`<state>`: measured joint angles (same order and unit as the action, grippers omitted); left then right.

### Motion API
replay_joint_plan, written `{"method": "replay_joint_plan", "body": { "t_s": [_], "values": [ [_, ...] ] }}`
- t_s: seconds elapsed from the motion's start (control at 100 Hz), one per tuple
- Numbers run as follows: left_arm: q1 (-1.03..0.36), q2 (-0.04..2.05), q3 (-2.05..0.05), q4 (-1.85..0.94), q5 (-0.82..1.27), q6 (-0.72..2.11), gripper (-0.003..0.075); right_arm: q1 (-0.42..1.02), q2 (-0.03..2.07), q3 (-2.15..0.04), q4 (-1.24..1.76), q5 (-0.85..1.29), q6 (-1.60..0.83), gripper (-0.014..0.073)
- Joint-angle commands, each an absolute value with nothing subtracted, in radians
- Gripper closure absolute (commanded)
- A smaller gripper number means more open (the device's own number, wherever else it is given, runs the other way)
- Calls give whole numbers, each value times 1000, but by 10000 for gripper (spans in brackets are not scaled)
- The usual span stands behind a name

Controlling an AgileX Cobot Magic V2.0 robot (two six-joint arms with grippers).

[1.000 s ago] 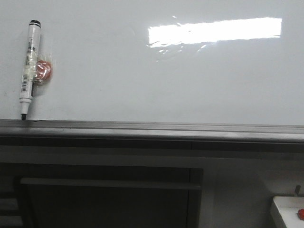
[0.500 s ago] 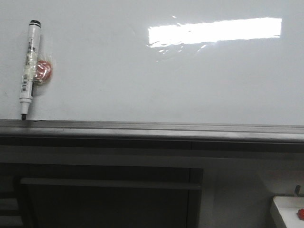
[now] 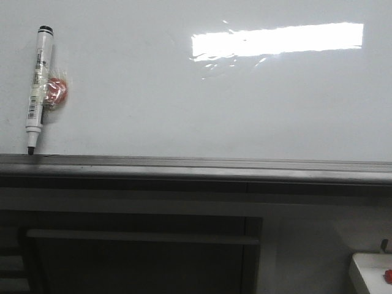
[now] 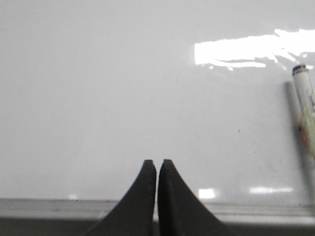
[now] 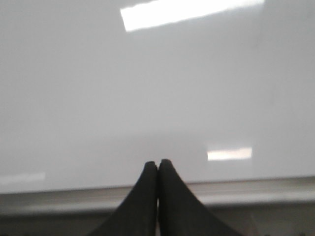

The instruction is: Write number 0 on whiteboard

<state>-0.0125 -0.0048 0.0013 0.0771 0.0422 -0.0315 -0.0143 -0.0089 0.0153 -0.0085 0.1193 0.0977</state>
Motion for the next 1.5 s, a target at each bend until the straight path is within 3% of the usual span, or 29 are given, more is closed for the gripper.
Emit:
{"method": "replay_joint_plan", "body": {
  "t_s": [0.0, 0.37, 0.56, 0.76, 0.93, 1.01, 1.08, 1.12, 1.2, 1.26, 1.49],
  "values": [
    [-12, -29, 12, 76, -84, -29, 741, -21, -31, 38, -9, -61, 93, 643],
    [-12, -29, 10, -14, -126, -37, 741, -21, -31, 36, -7, -136, 101, 643],
    [-11, 16, -73, -27, 0, -37, 741, -19, -1, -122, 14, 136, 182, 643],
    [-12, 205, -251, -27, 77, -37, 741, -19, 140, -369, 14, 491, 182, 643],
    [-12, 298, -341, -34, 58, -37, 731, -19, 223, -439, 42, 554, 182, 643],
    [-16, 311, -341, -34, 20, -37, 652, -19, 230, -437, 48, 559, 182, 643],
    [-28, 315, -337, -34, 11, -37, 507, -19, 230, -437, 48, 551, 182, 643],
    [-40, 315, -337, -36, 15, -37, 386, -19, 230, -437, 48, 541, 182, 643],
    [-54, 315, -337, -40, 0, -37, 252, -19, 230, -437, 35, 540, 182, 643],
    [-55, 315, -337, -44, -24, -37, 221, -19, 230, -437, 35, 538, 182, 643],
    [-62, 334, -337, 8, -109, -32, 281, -19, 230, -437, 40, 516, 182, 643]
  ]
}}
